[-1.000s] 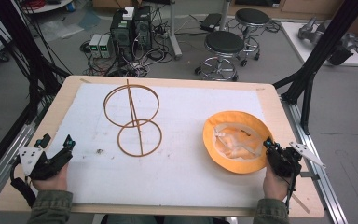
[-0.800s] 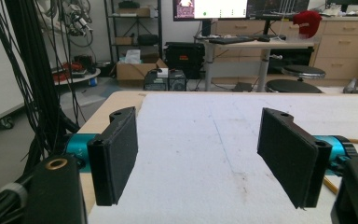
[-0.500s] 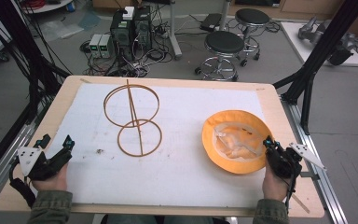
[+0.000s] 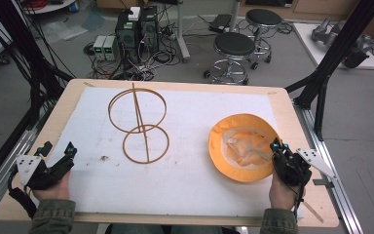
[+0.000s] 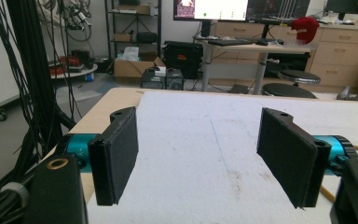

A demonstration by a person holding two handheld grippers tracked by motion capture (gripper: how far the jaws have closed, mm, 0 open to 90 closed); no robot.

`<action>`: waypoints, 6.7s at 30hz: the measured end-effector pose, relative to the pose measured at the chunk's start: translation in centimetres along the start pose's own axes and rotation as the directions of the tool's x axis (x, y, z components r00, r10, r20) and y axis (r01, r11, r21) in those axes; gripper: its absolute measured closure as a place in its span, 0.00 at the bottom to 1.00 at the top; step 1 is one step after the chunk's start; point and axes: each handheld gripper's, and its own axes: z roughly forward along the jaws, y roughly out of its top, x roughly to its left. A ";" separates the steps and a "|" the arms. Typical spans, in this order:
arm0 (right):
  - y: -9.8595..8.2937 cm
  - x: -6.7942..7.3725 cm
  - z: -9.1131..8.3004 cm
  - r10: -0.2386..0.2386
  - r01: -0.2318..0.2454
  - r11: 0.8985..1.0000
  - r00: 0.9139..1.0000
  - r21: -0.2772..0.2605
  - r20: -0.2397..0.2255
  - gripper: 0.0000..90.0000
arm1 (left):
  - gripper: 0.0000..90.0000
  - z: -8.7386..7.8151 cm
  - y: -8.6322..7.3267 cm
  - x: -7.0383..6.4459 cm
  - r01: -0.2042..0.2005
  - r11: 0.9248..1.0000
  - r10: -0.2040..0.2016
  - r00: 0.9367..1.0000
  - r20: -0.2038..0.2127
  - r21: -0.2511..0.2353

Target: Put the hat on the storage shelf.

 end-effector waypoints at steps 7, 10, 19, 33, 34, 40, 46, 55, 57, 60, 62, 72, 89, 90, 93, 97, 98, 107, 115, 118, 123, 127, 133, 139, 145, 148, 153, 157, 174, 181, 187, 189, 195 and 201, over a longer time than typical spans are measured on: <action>0.4 0.7 0.1 -0.014 0.014 1.000 1.000 -0.018 -0.004 0.95 | 0.33 -0.1 0.0 0.1 0.003 1.000 -0.003 1.000 -0.010 -0.004; 0.8 1.4 0.3 -0.017 0.017 1.000 1.000 -0.021 -0.011 0.95 | 0.33 -0.1 0.0 0.2 0.009 1.000 -0.009 1.000 -0.014 -0.009; 2.6 3.5 0.7 -0.060 0.059 0.997 0.998 -0.047 -0.016 0.95 | 0.33 -0.3 0.0 0.4 0.010 1.000 -0.010 1.000 -0.022 -0.012; 5.8 7.5 1.6 -0.110 0.104 0.990 0.992 -0.098 -0.058 0.95 | 0.33 -0.2 0.0 0.4 0.016 1.000 -0.017 1.000 -0.015 -0.015; 5.8 7.5 1.6 -0.110 0.104 0.990 0.992 -0.098 -0.058 0.95 | 0.33 -0.2 0.0 0.4 0.017 1.000 -0.017 1.000 -0.015 -0.015; 7.0 9.1 2.1 -0.082 0.069 0.990 0.991 -0.121 -0.106 0.95 | 0.33 -0.2 0.0 0.5 0.021 1.000 -0.021 1.000 -0.015 -0.017; 8.1 10.8 2.5 -0.116 0.100 0.985 0.987 -0.138 -0.111 0.95 | 0.33 -0.2 0.0 0.6 0.027 0.999 -0.027 1.000 -0.015 -0.020; 9.7 12.5 2.6 -0.146 0.123 0.975 0.983 -0.186 -0.114 0.95 | 0.33 -0.1 0.0 0.4 0.039 0.999 -0.039 0.999 -0.003 -0.024; 10.2 13.2 2.7 -0.154 0.125 0.969 0.980 -0.215 -0.125 0.95 | 0.33 0.0 0.0 0.3 0.040 0.999 -0.040 0.999 0.000 -0.026; 10.7 14.0 3.0 -0.162 0.128 0.960 0.979 -0.250 -0.121 0.95 | 0.33 0.1 0.0 0.3 0.041 0.999 -0.041 0.999 0.001 -0.025; 10.9 14.4 3.1 -0.165 0.127 0.951 0.980 -0.284 -0.115 0.95 | 0.33 0.1 0.0 0.4 0.042 0.999 -0.042 0.999 0.002 -0.029; 11.6 17.0 4.1 -0.173 0.121 0.931 0.977 -0.346 -0.124 0.95 | 0.34 0.1 0.0 0.4 0.054 0.998 -0.054 0.999 0.006 -0.031; 12.0 22.6 5.3 -0.237 0.148 0.917 0.949 -0.370 -0.208 0.95 | 0.34 0.1 0.0 0.6 0.070 0.997 -0.070 0.998 0.008 -0.032; 12.0 22.9 5.3 -0.240 0.148 0.917 0.947 -0.370 -0.215 0.95 | 0.34 0.1 0.0 0.6 0.072 0.997 -0.072 0.997 0.008 -0.033; 12.0 24.0 5.4 -0.257 0.153 0.913 0.936 -0.379 -0.241 0.95 | 0.34 0.1 -0.1 0.6 0.072 0.997 -0.072 0.997 0.009 -0.033; 11.9 25.5 5.4 -0.269 0.143 0.914 0.914 -0.379 -0.303 0.95 | 0.34 0.1 -0.1 0.6 0.075 0.997 -0.075 0.997 0.009 -0.033; 11.8 26.0 5.4 -0.270 0.139 0.916 0.907 -0.376 -0.323 0.95 | 0.34 0.1 -0.1 0.7 0.076 0.997 -0.075 0.997 0.011 -0.033; 11.0 28.7 5.5 -0.309 0.164 0.915 0.873 -0.370 -0.377 0.95 | 0.34 0.1 -0.1 0.7 0.080 0.996 -0.079 0.997 0.022 -0.035; 10.4 31.4 4.6 -0.392 0.232 0.885 0.840 -0.404 -0.376 0.94 | 0.34 0.1 -0.1 0.8 0.083 0.996 -0.082 0.996 0.022 -0.036; 10.1 32.4 4.4 -0.407 0.239 0.882 0.821 -0.406 -0.401 0.94 | 0.34 0.1 -0.1 0.8 0.085 0.996 -0.084 0.996 0.021 -0.036; 9.7 33.4 4.1 -0.407 0.236 0.886 0.807 -0.399 -0.428 0.94 | 0.34 0.1 -0.1 0.8 0.088 0.995 -0.087 0.996 0.020 -0.036; 8.9 34.5 4.0 -0.416 0.249 0.889 0.790 -0.385 -0.450 0.94 | 0.34 0.1 -0.1 0.9 0.087 0.996 -0.086 0.996 0.020 -0.035; 7.2 36.5 3.9 -0.444 0.284 0.884 0.757 -0.371 -0.479 0.94 | 0.34 0.1 -0.1 0.9 0.089 0.995 -0.088 0.996 0.021 -0.035; 5.9 37.6 4.0 -0.466 0.317 0.877 0.746 -0.362 -0.476 0.94 | 0.34 0.1 -0.1 1.0 0.089 0.995 -0.089 0.996 0.020 -0.037; 4.2 38.9 4.1 -0.489 0.356 0.868 0.737 -0.347 -0.466 0.94 | 0.34 0.1 -0.1 1.0 0.089 0.995 -0.088 0.996 0.021 -0.036; 3.3 39.5 4.2 -0.505 0.375 0.860 0.728 -0.347 -0.464 0.94 | 0.34 0.1 -0.1 1.0 0.091 0.995 -0.090 0.996 0.020 -0.035; 2.1 39.9 4.4 -0.514 0.395 0.856 0.726 -0.334 -0.457 0.93 | 0.34 0.1 -0.2 1.0 0.093 0.995 -0.092 0.996 0.021 -0.033; 1.6 40.1 4.5 -0.491 0.377 0.869 0.733 -0.320 -0.470 0.93 | 0.34 0.1 -0.2 1.0 0.092 0.995 -0.092 0.996 0.022 -0.032; -1.0 40.7 4.7 -0.454 0.338 0.888 0.753 -0.311 -0.477 0.88 | 0.34 0.1 -0.2 0.9 0.093 0.995 -0.092 0.995 0.022 -0.032; -1.4 40.9 4.7 -0.459 0.346 0.887 0.733 -0.306 -0.502 0.70 | 0.34 0.0 -0.2 0.9 0.092 0.995 -0.092 0.996 0.020 -0.035; -1.2 40.7 4.7 -0.453 0.347 0.891 0.738 -0.294 -0.500 0.52 | 0.34 0.0 -0.1 1.0 0.091 0.995 -0.090 0.996 0.021 -0.035; -1.0 40.5 4.6 -0.447 0.338 0.893 0.740 -0.298 -0.502 0.47 | 0.34 0.0 -0.1 1.0 0.091 0.995 -0.091 0.996 0.021 -0.036; -0.4 40.0 4.0 -0.446 0.320 0.891 0.746 -0.322 -0.494 0.31 | 0.34 -0.1 -0.1 1.0 0.091 0.995 -0.090 0.996 0.022 -0.037; 0.2 39.3 3.9 -0.431 0.300 0.898 0.748 -0.321 -0.505 0.29 | 0.34 0.0 -0.1 1.0 0.093 0.995 -0.092 0.995 0.023 -0.038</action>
